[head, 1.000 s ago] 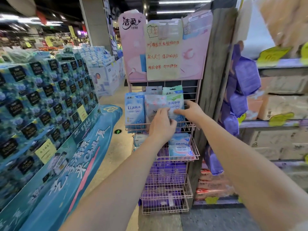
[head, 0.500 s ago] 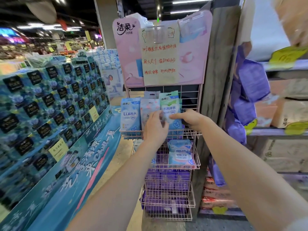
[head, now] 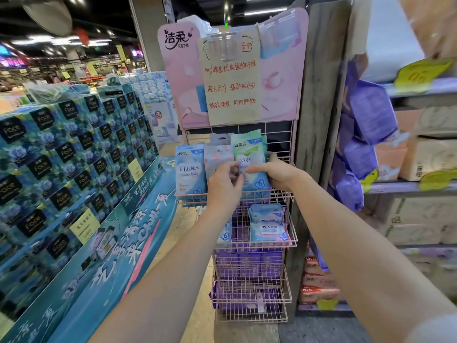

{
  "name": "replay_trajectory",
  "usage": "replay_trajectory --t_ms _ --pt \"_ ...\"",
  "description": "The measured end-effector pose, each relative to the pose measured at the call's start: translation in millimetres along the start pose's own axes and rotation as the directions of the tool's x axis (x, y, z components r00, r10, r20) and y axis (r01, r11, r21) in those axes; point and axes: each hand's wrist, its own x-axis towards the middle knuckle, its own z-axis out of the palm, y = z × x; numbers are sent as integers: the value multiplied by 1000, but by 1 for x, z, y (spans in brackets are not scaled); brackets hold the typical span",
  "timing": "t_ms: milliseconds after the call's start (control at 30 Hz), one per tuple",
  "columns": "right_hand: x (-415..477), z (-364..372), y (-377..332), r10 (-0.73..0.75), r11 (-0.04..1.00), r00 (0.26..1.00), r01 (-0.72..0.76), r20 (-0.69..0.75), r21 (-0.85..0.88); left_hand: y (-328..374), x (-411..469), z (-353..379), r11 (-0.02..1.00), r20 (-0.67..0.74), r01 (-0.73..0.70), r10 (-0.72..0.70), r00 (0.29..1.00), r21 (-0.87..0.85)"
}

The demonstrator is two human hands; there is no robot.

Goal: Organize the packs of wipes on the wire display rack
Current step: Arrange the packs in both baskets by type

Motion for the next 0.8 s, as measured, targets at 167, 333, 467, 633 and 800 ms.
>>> replay_trajectory --t_ms 167,333,467,633,800 --pt "-1 7 0 -18 998 999 21 46 -64 -4 2 -4 1000 2 1 -1 1000 -10" --pt "-1 7 0 -106 994 992 104 -70 -35 2 7 -3 970 28 -166 164 986 176" --pt "-1 -4 -8 -175 984 979 174 -107 -20 18 15 8 961 -17 -228 234 972 154" --pt "0 -17 -16 -201 979 977 197 -73 -59 25 24 16 993 -88 -65 56 995 -102" --pt "3 -27 -30 -255 961 965 245 -66 -128 31 33 20 995 -23 -39 37 999 -86"
